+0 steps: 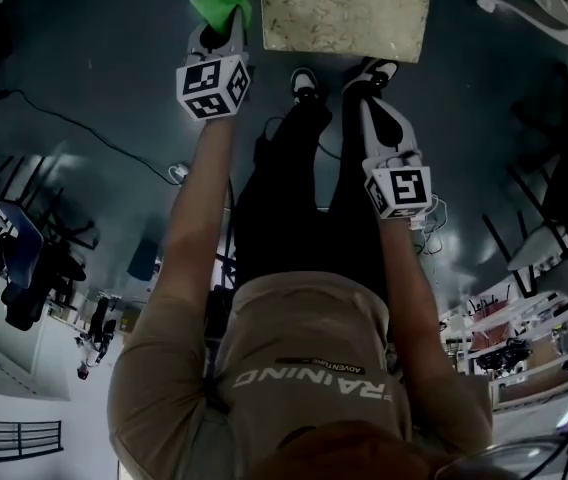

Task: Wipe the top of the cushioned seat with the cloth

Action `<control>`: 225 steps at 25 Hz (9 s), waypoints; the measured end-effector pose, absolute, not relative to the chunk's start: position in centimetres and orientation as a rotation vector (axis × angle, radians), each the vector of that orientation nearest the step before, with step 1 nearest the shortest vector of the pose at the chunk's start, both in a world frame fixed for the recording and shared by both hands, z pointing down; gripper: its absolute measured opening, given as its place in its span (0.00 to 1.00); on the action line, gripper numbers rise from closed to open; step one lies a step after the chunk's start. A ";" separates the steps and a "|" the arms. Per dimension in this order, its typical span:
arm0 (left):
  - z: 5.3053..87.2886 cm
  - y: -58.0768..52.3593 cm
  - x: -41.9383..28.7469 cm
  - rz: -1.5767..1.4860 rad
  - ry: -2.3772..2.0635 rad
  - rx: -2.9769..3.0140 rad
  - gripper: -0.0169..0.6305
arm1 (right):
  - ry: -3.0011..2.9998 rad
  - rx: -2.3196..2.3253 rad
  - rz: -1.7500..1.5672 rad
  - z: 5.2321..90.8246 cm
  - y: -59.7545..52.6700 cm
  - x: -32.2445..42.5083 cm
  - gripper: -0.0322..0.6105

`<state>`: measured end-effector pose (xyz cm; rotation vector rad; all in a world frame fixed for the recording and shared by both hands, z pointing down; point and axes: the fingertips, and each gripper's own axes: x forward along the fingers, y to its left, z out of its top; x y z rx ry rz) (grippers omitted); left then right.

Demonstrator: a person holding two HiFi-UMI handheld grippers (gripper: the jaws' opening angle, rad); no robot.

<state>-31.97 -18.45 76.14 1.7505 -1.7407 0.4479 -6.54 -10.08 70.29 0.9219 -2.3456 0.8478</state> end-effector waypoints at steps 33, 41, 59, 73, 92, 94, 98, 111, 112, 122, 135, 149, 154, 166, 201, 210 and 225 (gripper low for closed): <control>86.1 -27.1 -0.5 0.606 -1.523 1.758 0.10 | -2.264 0.988 0.984 75.3 -13.3 19.7 0.05; 86.1 -29.7 10.0 0.581 -1.438 1.817 0.10 | -2.258 1.004 1.001 76.3 -15.4 26.4 0.05; 76.9 -24.7 14.7 0.341 -1.246 2.081 0.10 | -2.305 1.047 0.930 75.6 -14.8 24.3 0.05; 73.6 -8.5 -14.4 0.401 -1.541 1.944 0.10 | -2.378 0.997 0.891 71.0 -1.7 4.1 0.05; 84.5 -8.6 -26.7 0.465 -1.699 1.731 0.10 | -2.326 0.965 0.922 73.8 3.0 3.3 0.05; 85.2 -9.7 -24.4 0.464 -1.677 1.744 0.10 | -2.313 0.987 0.948 74.4 2.9 5.2 0.05; 85.9 -11.0 -19.1 0.486 -1.641 1.764 0.10 | -2.291 1.008 0.998 75.6 2.9 8.9 0.05; 86.2 -13.7 -2.3 0.552 -1.556 1.808 0.10 | -2.315 1.032 1.018 76.0 -0.2 22.1 0.05; 86.1 -13.9 -1.0 0.549 -1.554 1.808 0.10 | -2.317 1.029 1.020 75.9 -0.4 23.0 0.05; 87.0 -16.4 12.4 0.511 -1.467 1.843 0.10 | -2.297 1.092 1.015 77.0 -1.8 33.0 0.05; 81.7 -13.5 21.3 0.524 -1.269 1.964 0.10 | -2.312 1.211 1.021 75.0 -3.6 36.1 0.05; 69.0 -1.4 12.3 0.454 -1.306 2.030 0.10 | -2.424 1.086 0.909 64.2 4.7 23.8 0.05; 61.9 5.8 7.5 0.459 -1.290 2.077 0.10 | -2.427 1.058 0.890 57.8 9.4 18.2 0.05; 44.9 17.2 -3.7 0.386 -1.334 2.248 0.10 | -2.518 1.005 0.692 42.7 19.3 6.8 0.05; 6.2 20.4 -2.7 0.066 -1.734 2.541 0.10 | -2.885 0.914 -0.052 5.5 21.2 9.6 0.05; 2.9 23.4 -2.8 0.051 -1.864 2.590 0.10 | -2.993 0.951 -0.153 0.2 22.5 9.1 0.05; 4.2 26.7 -4.1 0.028 -1.879 2.539 0.10 | -2.941 0.977 -0.120 2.3 25.2 9.3 0.05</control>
